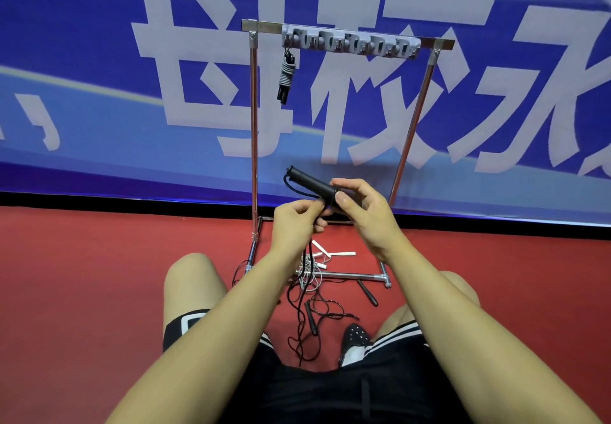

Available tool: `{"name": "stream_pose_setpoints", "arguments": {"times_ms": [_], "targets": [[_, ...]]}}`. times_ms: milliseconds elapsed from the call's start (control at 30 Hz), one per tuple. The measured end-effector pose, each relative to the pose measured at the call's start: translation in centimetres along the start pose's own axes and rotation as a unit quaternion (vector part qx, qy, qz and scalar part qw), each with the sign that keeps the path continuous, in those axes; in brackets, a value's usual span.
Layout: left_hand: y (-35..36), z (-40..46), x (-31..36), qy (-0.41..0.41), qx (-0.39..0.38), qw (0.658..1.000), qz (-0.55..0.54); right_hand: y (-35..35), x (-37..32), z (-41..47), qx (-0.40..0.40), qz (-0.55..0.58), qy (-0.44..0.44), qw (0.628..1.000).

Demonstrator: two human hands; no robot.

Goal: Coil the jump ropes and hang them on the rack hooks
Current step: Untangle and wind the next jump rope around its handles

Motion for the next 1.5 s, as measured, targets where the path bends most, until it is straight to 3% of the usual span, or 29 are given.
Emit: {"name": "stream_pose_setpoints", "arguments": {"times_ms": [100, 233, 500, 667, 800, 900, 1033, 1200, 1333, 1500], "targets": [[-0.2, 0.0, -0.3, -0.021, -0.016, 0.999, 0.023, 0.3, -0.4, 0.0, -0.020, -0.072, -0.006, 0.997], [0.0, -0.2, -1.1, -0.054, -0.059, 0.995, -0.057, 0.1, 0.1, -0.3, -0.037, -0.136, -0.013, 0.990], [-0.1, -0.6, -1.8, -0.035, -0.071, 0.997, 0.018, 0.1, 0.0, -0.8, -0.062, -0.223, -0.023, 0.973], [0.1, -0.7, -1.2, -0.019, -0.116, 0.992, 0.044, -0.4, 1.6, -0.9, -0.078, -0.168, 0.078, 0.980], [1.2, -1.1, -0.8, -0.021, -0.195, 0.974, 0.109, 0.5, 3.0, -1.3, -0.193, -0.097, 0.187, 0.958], [1.9, -1.2, -1.1, -0.028, -0.229, 0.968, 0.094, 2.0, 3.1, -2.4, -0.238, 0.024, 0.197, 0.951], [1.8, -1.4, -1.6, -0.037, -0.232, 0.967, 0.099, 2.6, 3.2, -3.3, -0.232, 0.086, 0.177, 0.953], [0.8, -1.6, -2.6, -0.065, -0.190, 0.972, 0.121, 2.8, 4.2, -2.9, -0.214, 0.034, 0.149, 0.965], [-1.2, -2.2, -4.7, -0.121, -0.129, 0.968, 0.178, 2.8, 5.2, -2.6, -0.203, -0.102, 0.139, 0.964], [-1.2, -2.7, -6.5, -0.128, -0.146, 0.962, 0.191, 2.4, 7.3, -3.4, -0.148, -0.074, 0.156, 0.974]]}}
Point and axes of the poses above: each hand's wrist, its own z-axis towards the middle knuckle, its own y-axis out of the palm, x = y × z, the point moved 8 cm from there along z, towards the middle knuckle, and after that the axes turned 14 degrees about -x, right-handed, at the moved point
